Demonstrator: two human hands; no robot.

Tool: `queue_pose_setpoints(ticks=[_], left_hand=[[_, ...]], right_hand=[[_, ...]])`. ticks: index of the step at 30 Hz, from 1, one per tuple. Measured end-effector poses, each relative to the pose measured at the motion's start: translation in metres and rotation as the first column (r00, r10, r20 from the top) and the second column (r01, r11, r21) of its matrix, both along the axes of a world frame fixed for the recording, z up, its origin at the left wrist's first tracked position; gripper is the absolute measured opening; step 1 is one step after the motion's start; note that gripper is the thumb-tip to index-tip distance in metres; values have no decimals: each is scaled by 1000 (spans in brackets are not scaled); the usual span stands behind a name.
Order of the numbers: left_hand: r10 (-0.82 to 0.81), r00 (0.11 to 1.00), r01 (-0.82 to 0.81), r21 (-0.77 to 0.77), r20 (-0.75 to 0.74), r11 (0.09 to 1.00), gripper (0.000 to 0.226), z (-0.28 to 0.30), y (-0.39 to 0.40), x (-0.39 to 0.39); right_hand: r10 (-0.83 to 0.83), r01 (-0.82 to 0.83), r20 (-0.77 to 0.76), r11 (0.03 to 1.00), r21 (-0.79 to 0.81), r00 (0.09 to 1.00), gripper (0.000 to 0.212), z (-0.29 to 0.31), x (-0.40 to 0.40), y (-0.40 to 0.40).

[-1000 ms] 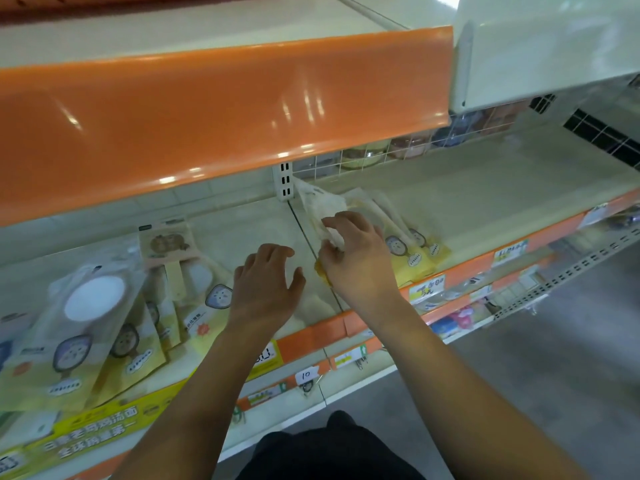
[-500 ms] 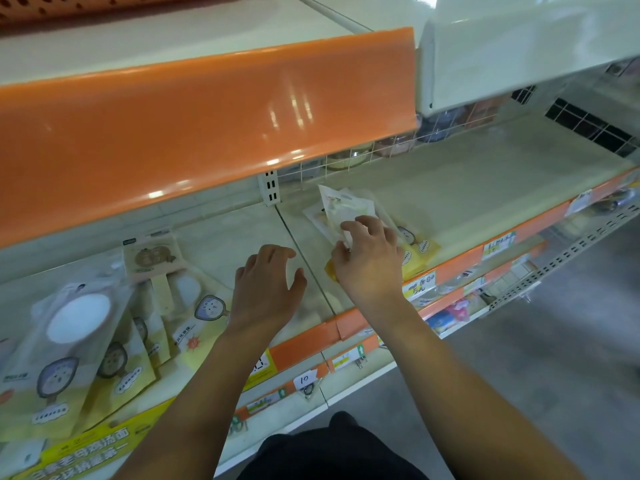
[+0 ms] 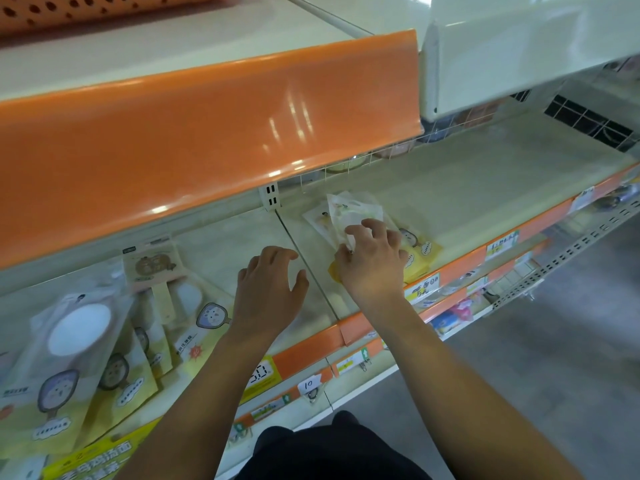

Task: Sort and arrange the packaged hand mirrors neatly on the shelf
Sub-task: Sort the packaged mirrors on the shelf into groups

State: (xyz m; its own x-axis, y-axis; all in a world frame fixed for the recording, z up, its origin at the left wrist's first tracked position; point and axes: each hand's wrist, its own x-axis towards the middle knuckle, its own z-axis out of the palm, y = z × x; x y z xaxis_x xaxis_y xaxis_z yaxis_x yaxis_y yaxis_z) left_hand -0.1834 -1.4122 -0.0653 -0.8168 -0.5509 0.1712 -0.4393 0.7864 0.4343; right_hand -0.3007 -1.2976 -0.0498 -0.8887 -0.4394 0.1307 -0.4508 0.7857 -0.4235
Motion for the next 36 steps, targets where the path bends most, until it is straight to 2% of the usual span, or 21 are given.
queue_pose_setpoints(ticks=[6, 19, 29, 36], left_hand=[[9, 1000, -9, 17, 19, 1000, 31, 0, 0, 1], [16, 999, -18, 52, 43, 998, 33, 2, 11, -1], [170, 983, -173, 35, 70, 984, 38, 1, 12, 13], [310, 950, -311, 18, 49, 950, 37, -4, 17, 36]], right_hand=[[33, -56, 92, 965, 255, 995, 47, -16, 1, 0], [102, -117, 69, 958, 263, 992, 53, -25, 6, 9], [221, -228, 71, 966, 118, 973, 56, -11, 8, -5], [308, -336, 154, 920, 204, 939, 55, -11, 14, -19]])
